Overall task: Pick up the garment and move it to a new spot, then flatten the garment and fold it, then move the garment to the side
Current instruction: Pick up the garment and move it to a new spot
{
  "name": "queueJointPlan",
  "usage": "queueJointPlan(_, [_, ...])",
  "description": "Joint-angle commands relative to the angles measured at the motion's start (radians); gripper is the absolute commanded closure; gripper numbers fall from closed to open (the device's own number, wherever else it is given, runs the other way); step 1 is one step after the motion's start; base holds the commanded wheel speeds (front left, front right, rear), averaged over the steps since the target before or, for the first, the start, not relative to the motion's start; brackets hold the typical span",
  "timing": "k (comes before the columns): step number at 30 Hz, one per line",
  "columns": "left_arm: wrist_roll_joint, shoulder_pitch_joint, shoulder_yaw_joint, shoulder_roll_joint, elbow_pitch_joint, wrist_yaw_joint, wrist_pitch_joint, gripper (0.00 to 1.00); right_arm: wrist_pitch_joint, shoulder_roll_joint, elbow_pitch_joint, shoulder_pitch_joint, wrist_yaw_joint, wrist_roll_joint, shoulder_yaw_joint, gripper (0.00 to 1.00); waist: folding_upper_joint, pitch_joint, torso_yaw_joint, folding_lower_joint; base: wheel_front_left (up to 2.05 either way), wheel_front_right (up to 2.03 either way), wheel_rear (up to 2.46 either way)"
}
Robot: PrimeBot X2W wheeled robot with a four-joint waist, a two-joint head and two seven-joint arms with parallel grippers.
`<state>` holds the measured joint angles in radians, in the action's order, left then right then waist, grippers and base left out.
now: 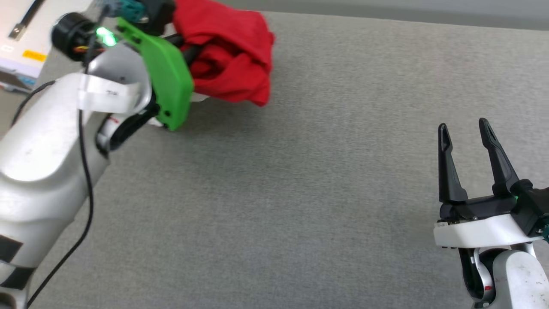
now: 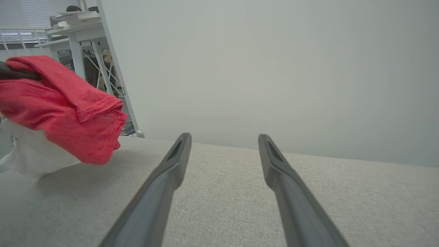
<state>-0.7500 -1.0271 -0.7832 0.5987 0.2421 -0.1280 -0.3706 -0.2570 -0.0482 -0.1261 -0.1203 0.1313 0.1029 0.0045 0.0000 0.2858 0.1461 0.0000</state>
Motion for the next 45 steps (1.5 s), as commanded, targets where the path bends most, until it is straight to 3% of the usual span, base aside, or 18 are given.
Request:
queueJointPlan(1, [0.015, -0.034, -0.014, -0.021, -0.023, -0.003, 0.000, 1.00, -0.005, -0.002, 0.001, 0.008, -0.001, 0.011, -0.003, 0.00, 0.0000, -0.005, -0.066, 0.0000, 0.00, 0.00, 0.00])
queueJointPlan(7, [0.037, -0.096, -0.102, -0.104, -0.056, -0.003, -0.002, 1.00, -0.005, -0.002, -0.001, -0.012, -0.001, 0.045, -0.014, 0.00, 0.0000, 0.029, -0.167, 0.0000, 0.00, 0.00, 0.00])
queueJointPlan(16, [0.016, -0.176, -0.314, -0.278, 0.030, -0.003, 0.067, 1.00, -0.005, -0.002, 0.001, -0.031, -0.001, 0.088, -0.038, 0.00, 0.0000, 0.090, -0.284, 0.0000, 0.00, 0.00, 0.00])
queueJointPlan(24, [-0.025, -0.119, -0.482, -0.419, 0.149, -0.003, 0.121, 1.00, -0.005, -0.002, -0.003, -0.048, -0.001, 0.103, -0.072, 0.00, 0.0000, 0.136, -0.306, 0.0000, 0.00, 0.00, 0.00])
queueJointPlan(28, [0.021, -0.022, -0.496, -0.463, 0.169, -0.003, 0.052, 1.00, -0.005, -0.002, -0.005, -0.062, -0.001, 0.103, -0.075, 0.00, 0.0000, 0.154, -0.309, 0.0000, 0.00, 0.00, 0.00])
queueJointPlan(33, [0.092, 0.071, -0.497, -0.477, 0.145, -0.003, -0.014, 1.00, -0.005, -0.002, -0.003, -0.073, -0.001, 0.096, -0.076, 0.00, 0.0000, 0.165, -0.297, 0.0000, 0.00, 0.00, 0.00])
queueJointPlan(36, [0.105, 0.084, -0.497, -0.481, 0.147, -0.003, 0.001, 1.00, -0.005, -0.002, 0.000, -0.071, -0.001, 0.088, -0.076, 0.00, 0.0000, 0.159, -0.281, 0.0000, 0.00, 0.00, 0.00])
queueJointPlan(37, [0.114, 0.080, -0.497, -0.483, 0.150, -0.003, 0.020, 0.91, -0.005, -0.002, 0.002, -0.069, -0.001, 0.085, -0.077, 0.00, 0.0000, 0.153, -0.273, 0.0000, 0.00, 0.00, 0.00])
queueJointPlan(38, [0.122, 0.075, -0.497, -0.484, 0.155, -0.003, 0.043, 0.27, -0.005, -0.002, 0.004, -0.067, -0.001, 0.083, -0.078, 0.00, 0.0000, 0.147, -0.267, 0.0000, 0.00, 0.00, 0.00])
queueJointPlan(39, [0.130, 0.067, -0.497, -0.486, 0.164, -0.003, 0.081, 0.00, -0.005, -0.002, 0.005, -0.065, -0.001, 0.080, -0.078, 0.00, 0.0000, 0.138, -0.260, 0.0000, 0.00, 0.00, 0.00])
queueJointPlan(45, [0.149, 0.026, -0.495, -0.496, 0.213, -0.003, 0.292, 0.00, -0.005, -0.002, 0.014, -0.040, -0.001, 0.063, -0.087, 0.00, 0.0000, 0.065, -0.217, 0.0000, 0.00, 0.00, 0.00])
